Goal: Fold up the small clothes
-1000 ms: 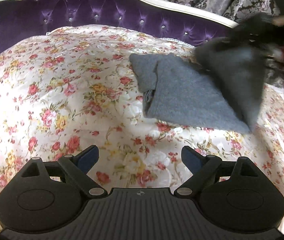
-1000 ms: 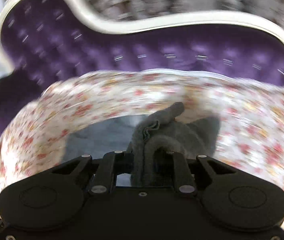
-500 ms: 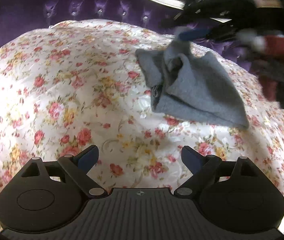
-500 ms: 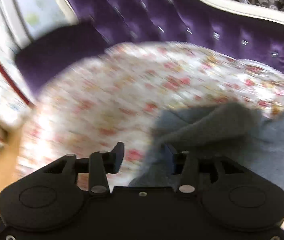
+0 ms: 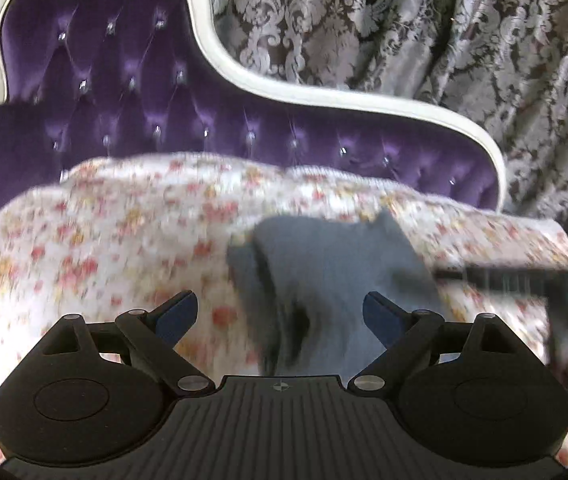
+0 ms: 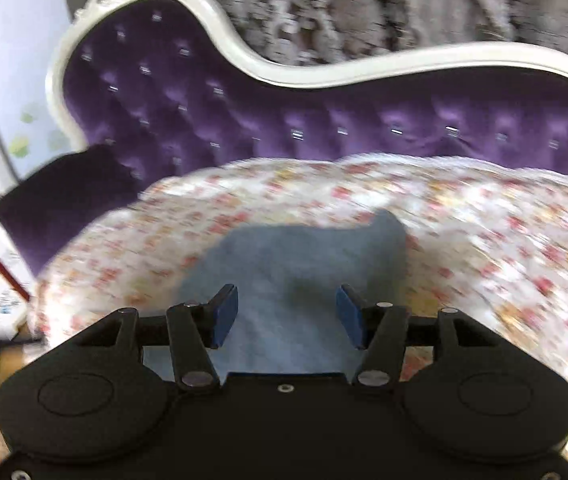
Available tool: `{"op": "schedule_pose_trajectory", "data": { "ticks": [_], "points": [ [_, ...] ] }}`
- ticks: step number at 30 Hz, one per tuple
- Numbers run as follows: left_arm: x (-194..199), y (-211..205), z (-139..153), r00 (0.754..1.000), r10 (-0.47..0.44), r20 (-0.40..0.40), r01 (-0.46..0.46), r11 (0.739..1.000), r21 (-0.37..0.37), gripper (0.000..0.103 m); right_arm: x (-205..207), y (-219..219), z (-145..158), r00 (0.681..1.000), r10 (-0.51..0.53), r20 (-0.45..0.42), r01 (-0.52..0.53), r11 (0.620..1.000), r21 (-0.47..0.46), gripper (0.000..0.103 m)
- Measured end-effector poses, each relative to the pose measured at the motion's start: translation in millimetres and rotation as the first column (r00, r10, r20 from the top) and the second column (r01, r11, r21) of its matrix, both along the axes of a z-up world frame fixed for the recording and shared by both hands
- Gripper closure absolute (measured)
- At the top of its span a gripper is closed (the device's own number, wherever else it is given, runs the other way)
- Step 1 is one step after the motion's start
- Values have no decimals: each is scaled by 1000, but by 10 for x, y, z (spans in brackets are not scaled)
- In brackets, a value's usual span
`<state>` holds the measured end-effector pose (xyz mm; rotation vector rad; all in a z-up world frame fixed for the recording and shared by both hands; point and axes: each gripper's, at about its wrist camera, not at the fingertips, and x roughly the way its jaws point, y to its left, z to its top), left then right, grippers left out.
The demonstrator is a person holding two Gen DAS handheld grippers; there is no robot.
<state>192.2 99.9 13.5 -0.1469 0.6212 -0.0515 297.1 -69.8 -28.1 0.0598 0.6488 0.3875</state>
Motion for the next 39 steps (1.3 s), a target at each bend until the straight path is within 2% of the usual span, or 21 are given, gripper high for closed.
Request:
{"op": "schedule_pose_trajectory", "data": {
  "ticks": [6,9,10,12,13,15,18,21,26,28,30,32,37,39],
  "points": [
    [437,-221,-275,999,38,-26,-36,995,91,13,-153,-3,-268,996,-68,49,73,991,-113,42],
    [538,-184,-516,992,65,-108,-50,990,132,20,-202,83,-393,994,-78,76,90,983,-163,42],
    [552,-135,-607,987,64,-151,-44,991,127,23,-231,108,-430,995,-67,79,80,980,-183,42],
    [537,-16,-794,974,53,-222,-37,997,74,22,-280,215,-521,996,-24,84,43,973,-228,42],
    [485,62,-855,973,51,-226,-46,999,26,21,-320,248,-558,996,5,84,16,969,-245,41],
    [420,150,-910,968,51,-246,-58,998,-20,21,-402,369,-605,992,76,98,-44,953,-298,40],
    [298,144,-955,972,51,-229,-54,999,-6,20,-486,453,-599,981,174,89,-133,928,-349,32],
    [216,112,-959,976,60,-211,-60,998,6,20,-484,354,-512,977,198,81,-162,933,-321,32],
    [234,106,-940,976,67,-205,-70,997,-9,20,-321,28,-228,981,127,145,-111,987,-113,32],
    [264,101,-949,977,67,-204,-72,997,-14,20,-160,-36,-160,983,128,132,-124,991,-40,32],
    [252,94,-955,978,70,-199,-74,997,-13,19,27,-32,-143,981,155,118,-155,988,-7,34],
    [220,82,-958,978,73,-196,-78,997,-16,19,282,2,-193,983,167,75,-169,986,12,39],
    [162,47,-964,978,70,-197,-74,997,-17,18,1002,44,-532,991,83,-100,-79,996,44,39],
    [146,53,-959,979,61,-197,-68,997,-27,19,1149,70,-635,991,72,-109,-69,997,27,39]
  ]
}}
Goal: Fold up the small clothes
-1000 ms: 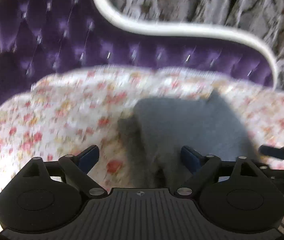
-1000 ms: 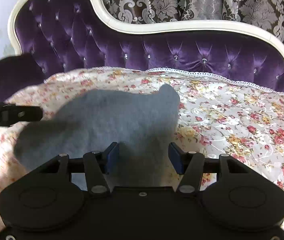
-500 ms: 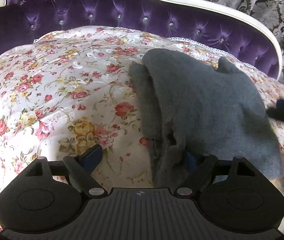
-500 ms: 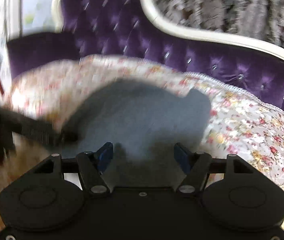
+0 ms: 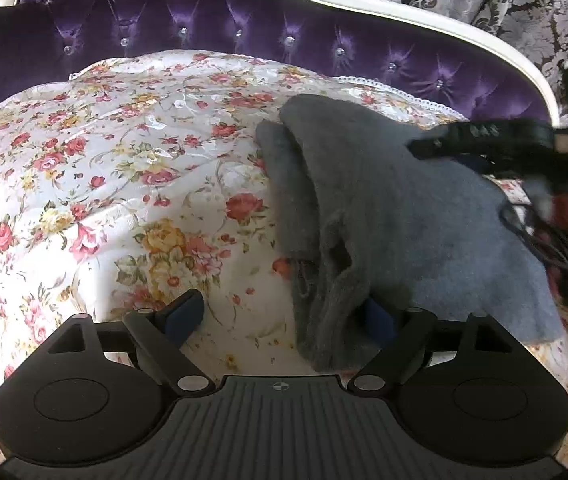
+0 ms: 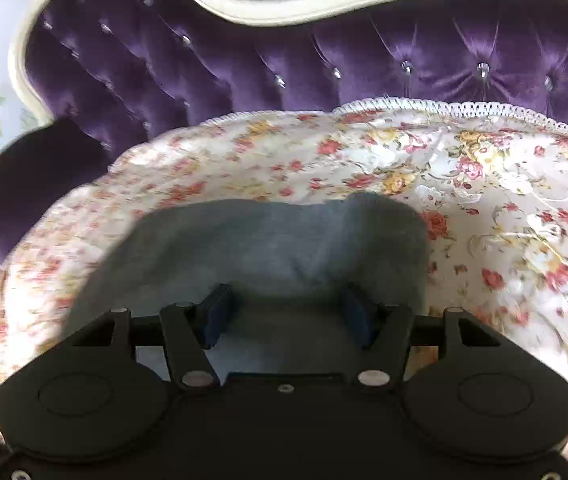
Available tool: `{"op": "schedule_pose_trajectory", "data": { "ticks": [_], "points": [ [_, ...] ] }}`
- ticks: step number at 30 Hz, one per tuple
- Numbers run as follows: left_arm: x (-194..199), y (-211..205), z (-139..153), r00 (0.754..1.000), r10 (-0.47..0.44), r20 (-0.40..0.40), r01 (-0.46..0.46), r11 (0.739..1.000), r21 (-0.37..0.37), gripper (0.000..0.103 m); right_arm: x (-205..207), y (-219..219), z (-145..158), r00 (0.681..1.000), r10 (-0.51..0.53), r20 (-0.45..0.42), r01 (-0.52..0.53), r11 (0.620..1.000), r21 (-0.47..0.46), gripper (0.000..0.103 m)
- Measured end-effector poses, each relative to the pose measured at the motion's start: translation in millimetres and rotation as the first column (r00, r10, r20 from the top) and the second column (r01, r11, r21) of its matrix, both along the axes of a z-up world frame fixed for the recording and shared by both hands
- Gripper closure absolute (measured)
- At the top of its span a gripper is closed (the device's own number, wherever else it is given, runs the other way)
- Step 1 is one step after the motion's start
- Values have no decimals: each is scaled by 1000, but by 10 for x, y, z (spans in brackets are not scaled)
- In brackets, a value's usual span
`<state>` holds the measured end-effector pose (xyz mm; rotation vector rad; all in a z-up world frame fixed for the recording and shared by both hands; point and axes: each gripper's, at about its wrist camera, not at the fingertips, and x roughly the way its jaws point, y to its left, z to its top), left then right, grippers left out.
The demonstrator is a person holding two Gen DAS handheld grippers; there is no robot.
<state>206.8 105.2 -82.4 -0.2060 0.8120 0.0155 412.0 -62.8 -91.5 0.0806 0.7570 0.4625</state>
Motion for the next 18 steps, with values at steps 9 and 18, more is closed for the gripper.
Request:
{"op": "schedule_pose_trajectory", "data": {
  "ticks": [9,18],
  "points": [
    [-235,182,301,994,-28,107,45,985,-168,19,-255,-268,288,992,-22,122,9,994,110,25],
    [84,23,143,996,-85,18,87,974,-211,17,-501,-835,167,996,-86,17,80,969,235,14]
  ]
}}
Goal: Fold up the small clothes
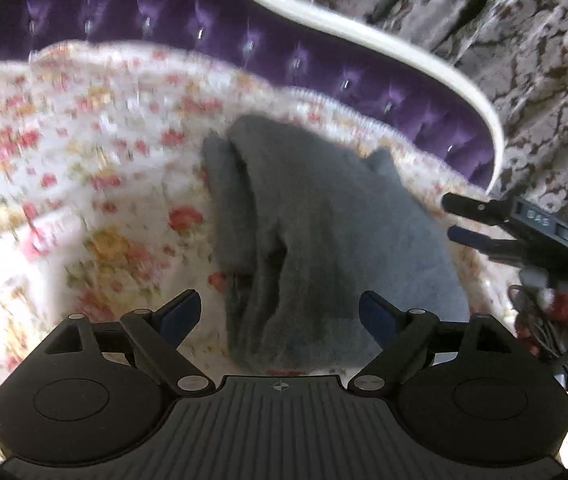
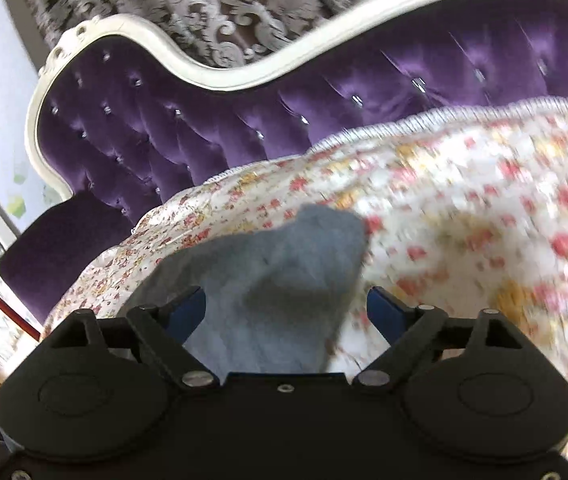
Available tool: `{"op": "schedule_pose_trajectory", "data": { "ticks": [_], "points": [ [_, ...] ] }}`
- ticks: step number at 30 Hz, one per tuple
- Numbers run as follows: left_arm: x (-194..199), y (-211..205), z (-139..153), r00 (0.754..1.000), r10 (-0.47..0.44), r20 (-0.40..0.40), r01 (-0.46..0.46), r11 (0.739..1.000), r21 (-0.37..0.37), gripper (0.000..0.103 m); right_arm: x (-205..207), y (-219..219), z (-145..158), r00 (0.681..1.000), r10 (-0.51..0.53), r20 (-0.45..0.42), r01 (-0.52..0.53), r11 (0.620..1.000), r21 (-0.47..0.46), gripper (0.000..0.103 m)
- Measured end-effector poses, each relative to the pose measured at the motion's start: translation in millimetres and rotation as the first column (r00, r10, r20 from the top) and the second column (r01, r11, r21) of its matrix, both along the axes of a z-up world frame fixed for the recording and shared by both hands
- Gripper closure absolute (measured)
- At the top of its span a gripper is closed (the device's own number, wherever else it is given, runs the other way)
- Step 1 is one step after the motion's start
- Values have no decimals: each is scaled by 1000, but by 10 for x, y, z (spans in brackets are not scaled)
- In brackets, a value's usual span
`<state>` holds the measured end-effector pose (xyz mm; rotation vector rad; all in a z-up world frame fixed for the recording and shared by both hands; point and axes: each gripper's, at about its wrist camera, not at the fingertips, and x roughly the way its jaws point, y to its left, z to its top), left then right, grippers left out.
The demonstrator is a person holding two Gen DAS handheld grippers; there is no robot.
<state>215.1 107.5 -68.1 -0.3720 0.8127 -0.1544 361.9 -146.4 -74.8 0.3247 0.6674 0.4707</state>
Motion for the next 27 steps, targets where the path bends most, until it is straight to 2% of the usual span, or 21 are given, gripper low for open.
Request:
{"op": "schedule_pose_trajectory", "data": {
  "ticks": [3,5,8,12,15,16,17,18,19,20,21,23,27],
  "points": [
    [85,-30,-104,999,-3,-35,2,1000,-26,17,15,-54,-104,999,7,-39,-6,1000,31,14],
    [112,-51,-106,1000,-1,-20,1,1000,-31,17,23,-64,-178,998,24,-61,-20,998,57,14],
    [211,-48,-110,1000,-15,-15,14,997,-75,17,68,-37,-296,995,51,-90,-41,994,100,13],
    [363,-56,-145,998,-55,-6,53,986,-157,17,139,-6,-387,993,80,-89,-60,977,203,12],
    [432,-33,-200,996,-88,0,85,965,-248,19,221,78,-427,989,109,-95,-80,960,269,12],
    [441,-18,-208,997,-81,-6,76,960,-270,34,239,118,-430,989,112,-92,-85,961,263,12],
    [448,9,-217,997,-79,-18,70,953,-294,64,246,151,-425,989,116,-91,-89,962,259,12],
    [454,35,-237,996,-85,-33,70,943,-324,69,246,171,-422,989,118,-92,-91,962,256,13],
    [441,61,-250,995,-89,-41,69,934,-351,70,236,182,-409,989,111,-96,-84,965,249,23],
    [419,67,-242,994,-97,-40,76,932,-354,72,213,168,-412,989,102,-103,-75,967,243,46],
    [382,57,-220,993,-108,-37,89,935,-345,72,192,157,-410,989,86,-116,-58,972,227,55],
    [278,23,-159,990,-138,-35,118,932,-341,72,121,124,-388,988,63,-143,-33,978,205,55],
    [-24,-88,-56,977,-209,-45,178,913,-366,73,-191,101,-223,990,29,-137,-8,988,151,56]
  ]
}}
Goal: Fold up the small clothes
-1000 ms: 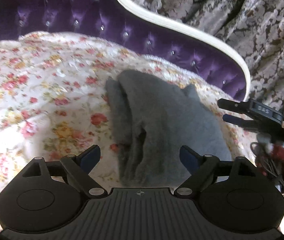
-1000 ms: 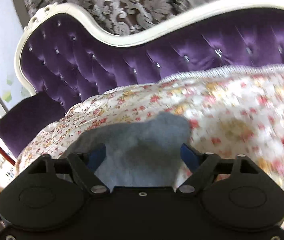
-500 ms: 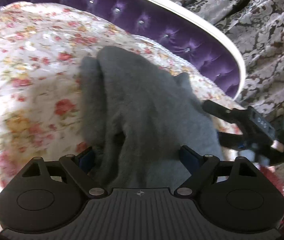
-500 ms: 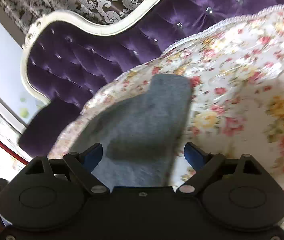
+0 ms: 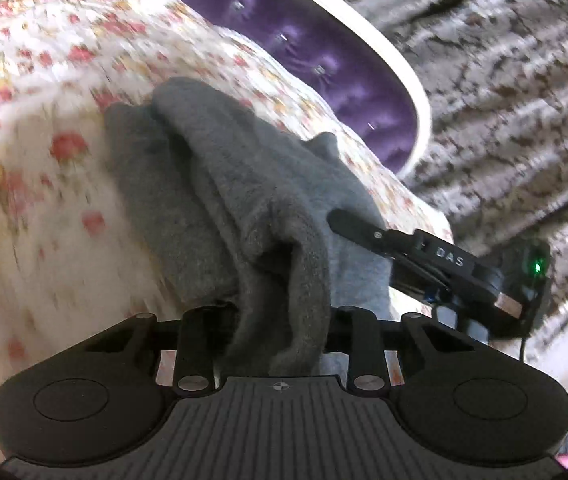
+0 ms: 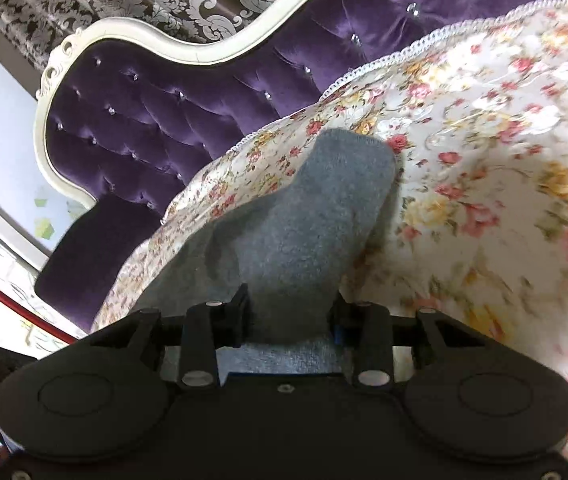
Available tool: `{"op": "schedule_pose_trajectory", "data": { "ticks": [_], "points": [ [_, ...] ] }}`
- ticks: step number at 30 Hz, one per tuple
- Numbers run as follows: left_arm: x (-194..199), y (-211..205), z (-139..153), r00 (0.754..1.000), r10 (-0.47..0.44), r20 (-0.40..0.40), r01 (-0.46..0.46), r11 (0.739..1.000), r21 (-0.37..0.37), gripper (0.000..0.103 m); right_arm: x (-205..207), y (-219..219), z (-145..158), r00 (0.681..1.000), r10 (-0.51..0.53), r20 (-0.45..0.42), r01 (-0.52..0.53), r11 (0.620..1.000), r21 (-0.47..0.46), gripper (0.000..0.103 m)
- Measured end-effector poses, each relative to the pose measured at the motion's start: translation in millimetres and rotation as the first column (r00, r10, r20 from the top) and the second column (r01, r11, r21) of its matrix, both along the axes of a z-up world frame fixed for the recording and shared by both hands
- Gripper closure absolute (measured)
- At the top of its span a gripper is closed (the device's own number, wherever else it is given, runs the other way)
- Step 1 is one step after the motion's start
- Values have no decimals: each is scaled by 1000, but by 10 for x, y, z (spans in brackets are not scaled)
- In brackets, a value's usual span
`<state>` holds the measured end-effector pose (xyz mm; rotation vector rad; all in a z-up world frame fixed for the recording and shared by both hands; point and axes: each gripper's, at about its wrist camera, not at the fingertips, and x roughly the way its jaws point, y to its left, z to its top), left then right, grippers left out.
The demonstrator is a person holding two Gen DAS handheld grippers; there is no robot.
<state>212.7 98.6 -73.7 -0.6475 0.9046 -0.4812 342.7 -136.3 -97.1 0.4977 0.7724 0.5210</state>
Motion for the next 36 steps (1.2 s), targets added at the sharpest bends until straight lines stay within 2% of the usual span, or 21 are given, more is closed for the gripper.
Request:
{"op": "schedule_pose_trajectory", "data": {
  "ticks": [7,12,14,16,17,19,21,24,26,28,30,32,34,36],
  "points": [
    [-726,-246,108,994,-109,-27,108,994,-13,73,-791,-163,130,997,-45,-64,39,996,-84,56],
    [-1258,-346,167,988,-147,-43,147,989,-9,72,-1432,-340,141,994,-62,-95,55,995,-79,55],
    [-1451,-349,167,990,-133,-35,134,991,25,72,-1665,-360,155,993,-67,-94,60,995,-82,52],
    [-1599,-349,157,995,-100,-21,101,991,92,71,-1886,-367,156,994,-77,-80,69,992,-102,49],
    [-1678,-328,129,997,-80,-18,82,988,131,71,-1969,-353,157,994,-87,-69,78,990,-118,45],
    [-1804,-288,115,998,-56,11,53,985,165,69,-2113,-348,146,993,-107,-46,99,984,-148,40],
    [-1890,-300,171,998,-57,31,48,973,226,69,-2252,-359,131,991,-130,-31,124,980,-155,38],
    [-1990,-324,306,994,-82,68,56,946,319,69,-2428,-358,136,987,-163,8,161,967,-199,31],
    [-2049,-305,457,989,-98,106,56,936,348,69,-2512,-373,160,984,-175,40,180,964,-197,31],
    [-2081,-265,635,982,-101,158,42,939,341,68,-2594,-384,206,980,-185,79,197,961,-196,31],
    [-2025,-231,787,974,-88,209,19,949,313,60,-2668,-369,265,972,-194,128,218,954,-207,31],
    [-1869,-223,839,970,-58,234,-15,954,298,40,-2727,-359,308,967,-195,164,227,951,-210,31],
    [-1620,-226,814,972,-8,235,-66,951,302,40,-2747,-351,336,963,-192,187,229,954,-196,31],
    [-1322,-218,715,982,36,188,-92,951,297,40,-2739,-324,354,962,-183,201,221,957,-187,31]
  ]
}}
